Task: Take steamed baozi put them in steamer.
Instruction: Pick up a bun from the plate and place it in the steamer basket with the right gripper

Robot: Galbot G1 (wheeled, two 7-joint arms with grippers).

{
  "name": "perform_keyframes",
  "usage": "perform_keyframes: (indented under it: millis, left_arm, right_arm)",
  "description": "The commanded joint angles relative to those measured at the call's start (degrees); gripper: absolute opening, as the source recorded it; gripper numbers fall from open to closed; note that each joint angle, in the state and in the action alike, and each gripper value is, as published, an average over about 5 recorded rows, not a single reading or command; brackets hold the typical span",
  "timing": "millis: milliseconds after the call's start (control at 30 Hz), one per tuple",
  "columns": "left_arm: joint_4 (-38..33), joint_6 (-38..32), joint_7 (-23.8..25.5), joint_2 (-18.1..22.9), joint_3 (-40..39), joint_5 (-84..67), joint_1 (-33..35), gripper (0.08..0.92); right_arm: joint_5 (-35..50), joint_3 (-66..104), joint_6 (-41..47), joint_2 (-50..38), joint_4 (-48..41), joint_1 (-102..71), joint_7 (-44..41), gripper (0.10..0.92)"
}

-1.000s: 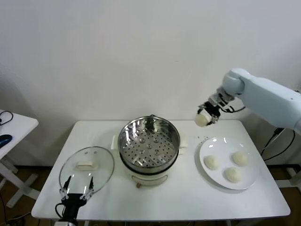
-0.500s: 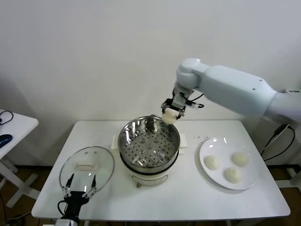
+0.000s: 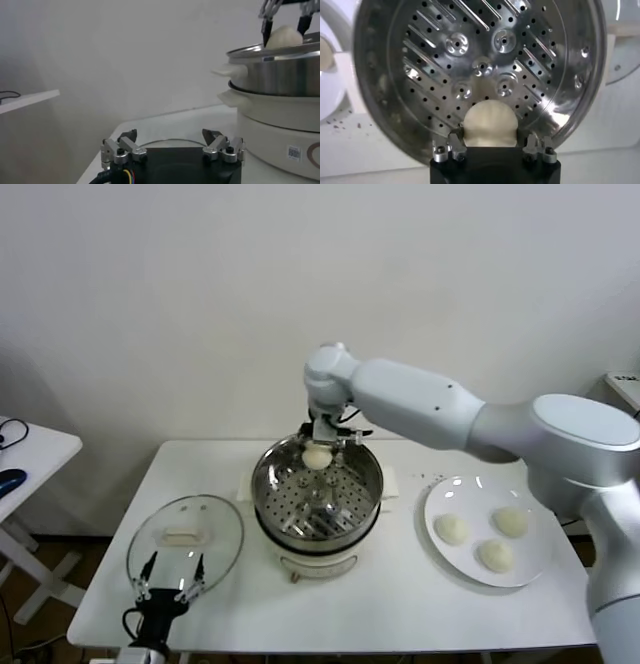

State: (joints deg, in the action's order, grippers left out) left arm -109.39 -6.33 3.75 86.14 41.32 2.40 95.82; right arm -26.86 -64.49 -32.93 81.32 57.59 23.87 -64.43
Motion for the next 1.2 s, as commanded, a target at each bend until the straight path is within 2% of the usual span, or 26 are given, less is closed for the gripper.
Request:
perform_keyframes:
  millis: [33, 467, 1200]
  left_arm:
    - [0.13, -0.02, 0.11, -0.25, 0.2, -0.11, 0.06, 0.823]
    - [0.28, -0.1, 0.11, -0.32, 0.35, 0.05, 0.29, 0.823]
    - [0.96, -0.35, 0.12, -0.29, 0.18, 0.23, 0.54, 0.823]
  right_arm:
    - [-5.39, 0.91, -1.79, 4.1, -4.44, -3.51, 0.23, 0.679]
    - [-0.54, -1.08, -0.56, 1.15, -0.91, -1.91, -0.76, 0.679]
    - [0.52, -1.98, -0.06, -0.6, 0.27, -1.51, -0.41, 0.693]
